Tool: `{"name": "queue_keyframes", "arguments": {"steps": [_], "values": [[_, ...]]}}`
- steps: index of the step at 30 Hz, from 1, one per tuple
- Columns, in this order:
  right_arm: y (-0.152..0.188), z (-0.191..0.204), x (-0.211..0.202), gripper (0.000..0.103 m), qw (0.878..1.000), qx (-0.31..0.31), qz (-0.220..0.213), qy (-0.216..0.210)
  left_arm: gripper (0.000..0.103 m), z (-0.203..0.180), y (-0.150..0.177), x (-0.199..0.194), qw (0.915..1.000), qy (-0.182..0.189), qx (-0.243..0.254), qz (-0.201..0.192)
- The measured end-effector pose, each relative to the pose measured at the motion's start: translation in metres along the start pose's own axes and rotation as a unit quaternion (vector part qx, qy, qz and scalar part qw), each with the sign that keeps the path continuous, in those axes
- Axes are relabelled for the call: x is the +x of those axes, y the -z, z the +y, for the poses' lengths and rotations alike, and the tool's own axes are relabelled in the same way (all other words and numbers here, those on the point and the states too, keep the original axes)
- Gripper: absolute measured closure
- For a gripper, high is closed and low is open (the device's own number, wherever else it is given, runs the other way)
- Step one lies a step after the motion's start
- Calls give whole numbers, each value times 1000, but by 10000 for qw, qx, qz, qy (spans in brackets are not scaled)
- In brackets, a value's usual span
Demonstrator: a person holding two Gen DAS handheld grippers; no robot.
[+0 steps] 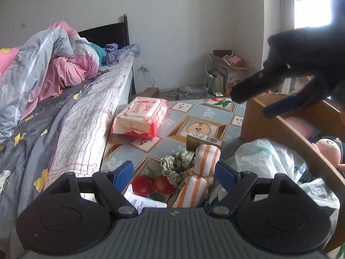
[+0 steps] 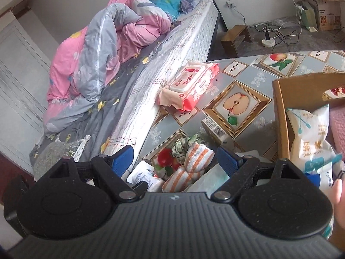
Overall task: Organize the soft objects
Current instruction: 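Move the open right gripper back over the remaining pile, then grasp the white yogurt cup with the right gripper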
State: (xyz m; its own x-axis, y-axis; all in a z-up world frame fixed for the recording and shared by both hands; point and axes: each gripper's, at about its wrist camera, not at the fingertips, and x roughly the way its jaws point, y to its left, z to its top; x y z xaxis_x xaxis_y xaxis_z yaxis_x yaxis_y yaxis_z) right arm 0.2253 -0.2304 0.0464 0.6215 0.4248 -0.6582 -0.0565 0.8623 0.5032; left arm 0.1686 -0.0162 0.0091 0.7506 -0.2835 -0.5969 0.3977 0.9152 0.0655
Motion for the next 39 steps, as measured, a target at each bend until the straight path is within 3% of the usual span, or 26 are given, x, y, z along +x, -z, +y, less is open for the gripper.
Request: {"name": "queue_keyframes", "arguments": {"steps": [5,7,10,15,18,24,31,39], "values": [[4,5,26,19,9987,104,258,-420,32,14,27,4,9983,-158,-386,417],[8,7,38,19,9979,149,392,-488,34,17,34,5,9974,41,-500,519],[14,3,60,22,9968,336,625,-367,45,14,33,7,9973,196,-422,561],[17,-12,81,42,9907,929,894,-443,56,12,26,8,9980,212,-408,434],[21,-8,87,45,9884,993,995,-584,58,10,23,9,9983,215,-351,414],[20,14,98,48,9866,791,1193,-781,58,7,22,5,9991,-159,-215,344],[11,70,144,47,9780,-427,1864,-832,53,22,40,6,9941,-215,-677,825],[14,84,205,31,9646,-772,2442,-635,42,45,49,32,9852,-150,-1065,1334]]}}
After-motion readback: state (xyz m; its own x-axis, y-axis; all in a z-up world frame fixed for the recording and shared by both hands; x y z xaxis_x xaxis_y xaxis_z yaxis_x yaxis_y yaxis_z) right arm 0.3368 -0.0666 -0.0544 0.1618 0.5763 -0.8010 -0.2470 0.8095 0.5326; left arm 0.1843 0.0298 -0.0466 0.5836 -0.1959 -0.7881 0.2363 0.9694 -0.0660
